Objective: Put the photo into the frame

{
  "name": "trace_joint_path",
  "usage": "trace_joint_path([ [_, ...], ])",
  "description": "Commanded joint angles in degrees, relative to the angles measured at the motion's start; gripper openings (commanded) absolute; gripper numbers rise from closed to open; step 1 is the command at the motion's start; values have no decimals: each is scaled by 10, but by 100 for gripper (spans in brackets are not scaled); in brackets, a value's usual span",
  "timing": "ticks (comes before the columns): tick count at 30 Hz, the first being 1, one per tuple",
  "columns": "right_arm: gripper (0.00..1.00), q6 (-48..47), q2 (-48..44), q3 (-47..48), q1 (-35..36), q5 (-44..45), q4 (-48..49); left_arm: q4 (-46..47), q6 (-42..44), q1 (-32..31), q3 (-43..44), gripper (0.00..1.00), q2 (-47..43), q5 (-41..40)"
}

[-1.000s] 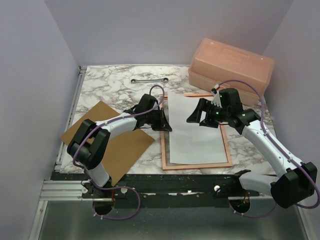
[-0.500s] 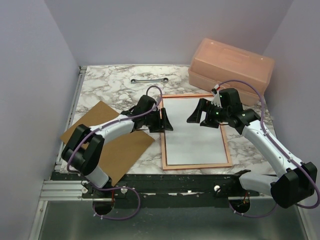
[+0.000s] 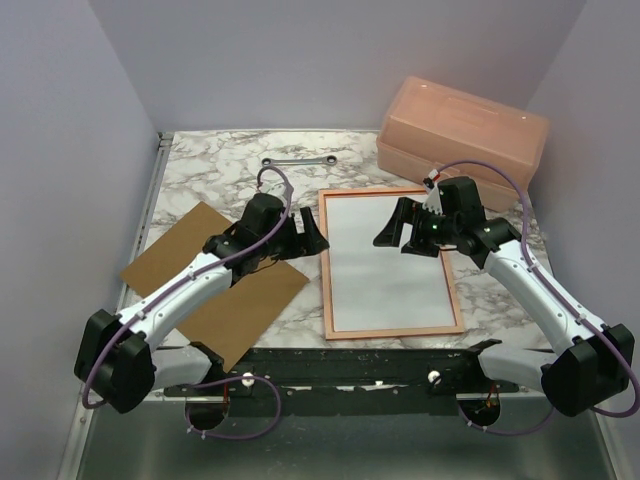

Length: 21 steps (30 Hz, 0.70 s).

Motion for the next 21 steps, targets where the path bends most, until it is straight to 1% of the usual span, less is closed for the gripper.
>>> trace_joint_path([
  [1,97,-10,-9,0,-3,-6,3,-32,16,16,-33,86,-52,-41],
  [11,97,7,19,-15,-3,-42,28,-25,1,106,-150,87,-149,10],
  [15,98,20,33,-28,-2,-58,54,-46,3,149,-183,94,-187,19],
  [17,98,30,43,-36,4,-64,75,-70,1,164,-192,98,-209,7],
  [21,98,52,76,-45,33,-62,117,-115,-5,196,-202,99,-245,-10],
])
